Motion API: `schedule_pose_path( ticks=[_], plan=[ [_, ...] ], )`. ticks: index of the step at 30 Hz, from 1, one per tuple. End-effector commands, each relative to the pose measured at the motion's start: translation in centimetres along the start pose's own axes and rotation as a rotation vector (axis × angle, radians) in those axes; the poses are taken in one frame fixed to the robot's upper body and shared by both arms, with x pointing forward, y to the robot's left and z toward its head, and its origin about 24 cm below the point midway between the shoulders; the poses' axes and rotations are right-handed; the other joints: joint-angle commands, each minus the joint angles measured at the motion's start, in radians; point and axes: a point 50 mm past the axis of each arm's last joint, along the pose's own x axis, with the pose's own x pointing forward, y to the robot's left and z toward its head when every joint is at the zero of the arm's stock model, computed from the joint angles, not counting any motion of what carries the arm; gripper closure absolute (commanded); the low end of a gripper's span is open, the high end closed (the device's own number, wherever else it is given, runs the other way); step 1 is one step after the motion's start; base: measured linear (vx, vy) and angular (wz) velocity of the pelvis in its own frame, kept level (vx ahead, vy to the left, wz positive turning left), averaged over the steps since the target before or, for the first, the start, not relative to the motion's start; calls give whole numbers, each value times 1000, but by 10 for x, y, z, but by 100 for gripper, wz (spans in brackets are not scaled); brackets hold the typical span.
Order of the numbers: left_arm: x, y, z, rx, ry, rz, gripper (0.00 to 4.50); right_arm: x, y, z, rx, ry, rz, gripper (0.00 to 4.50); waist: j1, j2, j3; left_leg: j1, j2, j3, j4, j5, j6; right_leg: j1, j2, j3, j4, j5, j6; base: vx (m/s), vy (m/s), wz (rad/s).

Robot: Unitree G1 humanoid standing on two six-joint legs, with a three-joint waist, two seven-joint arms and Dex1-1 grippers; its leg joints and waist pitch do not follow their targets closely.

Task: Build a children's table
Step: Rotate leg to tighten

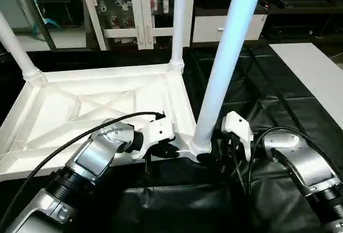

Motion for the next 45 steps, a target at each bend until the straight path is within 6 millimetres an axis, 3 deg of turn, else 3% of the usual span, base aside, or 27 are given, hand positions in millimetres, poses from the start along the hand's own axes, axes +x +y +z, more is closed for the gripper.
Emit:
schedule_pose_path(
  ticks=[1, 5, 14, 18, 20, 21, 22, 24, 25, 26, 27, 28, 30, 31, 33, 34, 35, 36, 37, 38, 39, 40, 41, 42, 43, 44, 45],
  plan=[
    [9, -10, -11, -27, 54, -62, 450, 3, -1, 3, -8, -3, 21, 141, 2, -5, -55, 6, 33, -7, -70, -193, 56, 51, -50, 34, -61, -163, -266, 0, 0, 0],
    [9, -10, -11, -29, 54, -60, 450, 3, -2, 5, -13, -7, 22, 173, 3, -6, -54, 6, 33, -8, -71, -195, 56, 52, -50, 33, -60, -170, -266, 0, 0, 0],
    [11, -10, -14, -52, 53, -35, 450, 8, -6, -5, 19, -12, -73, 178, 3, -6, -55, 5, 31, -6, -69, -182, 59, 52, -50, 33, -60, -158, -270, 0, 0, 0],
    [23, 3, -9, -92, 26, 100, 450, 22, -19, -14, 121, -45, -297, 178, -12, -7, -45, 8, 27, -10, -75, -290, 21, 45, -50, 29, -79, -353, -225, 0, 0, 0],
    [26, 6, -8, -105, 22, 127, 450, 24, -20, -16, 145, -53, -336, 179, -20, -11, -43, 13, 23, -16, -77, -338, -2, 39, -50, 27, -91, -458, -176, 0, 0, 0],
    [36, 14, -5, -151, 18, 219, 450, 34, -26, -20, 224, -64, -488, 180, -22, -11, -43, 13, 23, -18, -77, -350, -5, 39, -50, 25, -91, -475, -167, 0, 0, 0],
    [39, 16, -4, -163, 17, 238, 450, 37, -27, -22, 241, -62, -528, 180, -31, -12, -39, 19, 19, -17, -75, -380, -12, 29, -47, 22, -101, -529, -147, -55, 7, -3],
    [47, 21, -1, -197, 15, 289, 450, 45, -30, -24, 272, -56, -645, 180, -42, -8, -40, 19, 15, -23, -73, -411, -18, 26, -49, 15, -111, -598, -114, -56, 10, -4],
    [53, 24, 1, -214, 22, 332, 450, 51, -31, -25, 298, -52, -721, 180, -49, -5, -39, 16, 13, -31, -77, -439, -16, 27, -50, 7, -118, -630, -87, -52, 20, -9],
    [55, 26, 2, -220, 26, 349, 450, 54, -32, -26, 313, -48, -752, 180, -53, -3, -40, 17, 13, -33, -77, -449, -15, 26, -50, 4, -120, -629, -86, 0, 0, 0],
    [59, 30, 3, -223, 33, 399, 450, 60, -33, -27, 344, -35, -807, 180, -58, 11, -41, 16, 14, -40, -81, -470, -15, 31, -51, -1, -121, -610, -87, 0, 0, 0],
    [62, 33, 5, -220, 41, 437, 450, 67, -33, -27, 378, -24, -843, 181, -64, 12, -40, 16, 15, -40, -83, -484, -15, 32, -49, -4, -124, -595, -90, 0, 0, 0],
    [66, 37, 8, -220, 40, 501, 450, 76, -32, -25, 422, -19, -891, 182, -72, 13, -38, 29, 15, -42, -84, -544, -10, 25, -46, -20, -135, -578, -97, 0, 0, 0],
    [68, 41, 9, -227, 34, 543, 450, 82, -31, -23, 447, -20, -907, 182, -85, 12, -32, 39, 12, -41, -82, -591, -4, 20, -43, -35, -147, -600, -90, 0, 0, 0],
    [69, 43, 11, -226, 31, 573, 450, 87, -31, -19, 455, -23, -918, 184, -95, 23, -24, 69, 12, -46, -79, -679, 2, 12, -40, -79, -180, -639, -56, 0, 0, 0],
    [70, 44, 12, -223, 29, 590, 450, 94, -30, -10, 443, -61, -906, 185, -107, 35, -19, 57, 31, -62, -106, -753, -10, 46, -39, -100, -163, -562, -48, 0, 0, 0],
    [71, 44, 12, -220, 30, 591, 450, 96, -30, -6, 436, -85, -898, 187, -104, 51, -18, 9, 68, -79, -161, -840, -25, 110, -41, -84, -55, -356, -76, -74, 50, -11],
    [71, 44, 12, -219, 30, 592, 450, 97, -29, -4, 433, -95, -895, 187, -81, 53, -1, -33, 86, -68, -221, -921, -37, 136, -28, -79, 30, -280, -88, -74, 50, -11],
    [70, 44, 12, -217, 30, 583, 450, 99, -29, 1, 409, -117, -874, 187, -31, 40, -18, -3, 80, -32, -229, -898, -19, 108, -27, -43, 64, -167, -83, -63, -15, 3],
    [70, 44, 11, -215, 30, 580, 450, 99, -29, 2, 400, -121, -869, 187, -52, -18, -33, 74, 10, -32, -94, -679, -19, 15, -84, 3, -86, -578, -66, 56, -85, 9],
    [68, 44, 10, -213, 29, 572, 450, 98, -29, 4, 387, -140, -858, 187, -52, -23, -27, 89, -13, -25, -24, -574, -10, -20, -112, -7, -146, -837, -47, 56, -85, 9],
    [67, 44, 10, -212, 30, 562, 450, 96, -29, 5, 374, -152, -851, 187, -41, -24, -37, 13, -8, -49, -18, -335, 24, 43, -152, 16, -138, -943, -25, 113, -52, -23],
    [65, 43, 8, -204, 26, 534, 450, 91, -29, 6, 343, -173, -832, 187, -33, -10, -46, -56, 14, -60, -77, -194, 16, 85, -113, 8, -92, -673, -46, 98, -3, -30],
    [64, 43, 7, -198, 21, 515, 450, 86, -29, 7, 317, -187, -816, 187, -20, 6, -53, -36, 23, -61, -82, -176, 10, 71, -93, -4, -86, -537, -67, 98, -3, -30],
    [63, 42, 6, -192, 16, 500, 450, 83, -28, 8, 301, -195, -803, 170, -21, 14, -54, -17, 29, -53, -82, -208, 15, 53, -76, -3, -72, -320, -134, 53, -10, -7],
    [63, 42, 6, -190, 13, 491, 450, 82, -28, 8, 293, -199, -795, 159, -19, 15, -58, -10, 28, -44, -78, -234, 27, 50, -68, 0, -65, -213, -193, 53, -6, 5],
    [61, 41, 5, -188, 15, 473, 450, 78, -27, 9, 274, -204, -788, 152, -20, 13, -62, -22, 26, -42, -77, -193, 43, 68, -70, -4, -54, -119, -227, 53, -6, 5]
  ],
)
